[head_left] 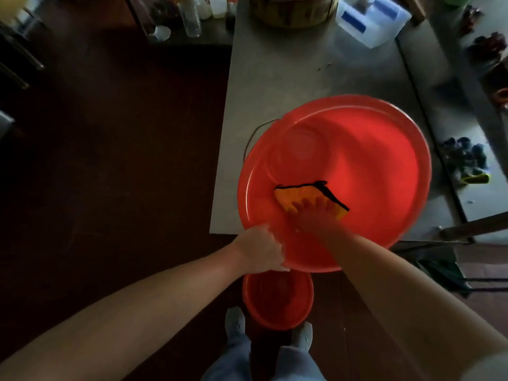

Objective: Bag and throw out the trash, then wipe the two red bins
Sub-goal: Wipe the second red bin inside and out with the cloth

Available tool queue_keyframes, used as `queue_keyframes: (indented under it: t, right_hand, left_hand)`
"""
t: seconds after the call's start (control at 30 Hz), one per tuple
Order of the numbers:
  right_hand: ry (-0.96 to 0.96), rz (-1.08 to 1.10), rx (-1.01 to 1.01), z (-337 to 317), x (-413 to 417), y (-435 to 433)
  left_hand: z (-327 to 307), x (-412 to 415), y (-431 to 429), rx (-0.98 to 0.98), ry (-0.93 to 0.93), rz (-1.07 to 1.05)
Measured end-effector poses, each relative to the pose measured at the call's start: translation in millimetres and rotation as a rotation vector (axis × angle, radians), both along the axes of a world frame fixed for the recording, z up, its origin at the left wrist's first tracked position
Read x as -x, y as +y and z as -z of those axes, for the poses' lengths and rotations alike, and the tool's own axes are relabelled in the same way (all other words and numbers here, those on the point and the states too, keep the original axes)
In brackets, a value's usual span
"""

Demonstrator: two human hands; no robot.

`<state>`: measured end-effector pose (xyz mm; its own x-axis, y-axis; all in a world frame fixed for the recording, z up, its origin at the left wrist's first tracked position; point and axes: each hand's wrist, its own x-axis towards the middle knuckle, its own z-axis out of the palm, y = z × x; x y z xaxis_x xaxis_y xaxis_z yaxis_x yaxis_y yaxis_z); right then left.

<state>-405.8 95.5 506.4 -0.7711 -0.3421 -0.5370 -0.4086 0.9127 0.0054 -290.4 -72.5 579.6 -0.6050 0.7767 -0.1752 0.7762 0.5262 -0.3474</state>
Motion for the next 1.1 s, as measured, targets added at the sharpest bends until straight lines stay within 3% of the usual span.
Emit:
queue_keyframes:
  t: [0.13, 0.27, 0.67, 0.87, 1.1]
  right_hand:
    - [-0.090, 0.061, -0.058, 7, 15, -11]
    - [-0.045, -0.004, -0.055, -2, 6, -2]
    - [-0.189, -0.017, -0.064, -60, -80, 48]
    - [0.005, -0.239, -0.049, -79, -102, 83]
    - [0.174, -0.342, -0.109, -90, -98, 81]
  left_hand:
    - [-4, 2, 1, 0.007, -0.071, 0.002]
    - [-14, 4, 2, 0.073, -0.099, 0.016]
    - [-27, 8, -6, 0.197, -0.211, -0.067]
    - [-44, 16, -27, 0.256, -0.102, -0.112]
    - [-78, 33, -54, 0.389, -0.042, -0.170]
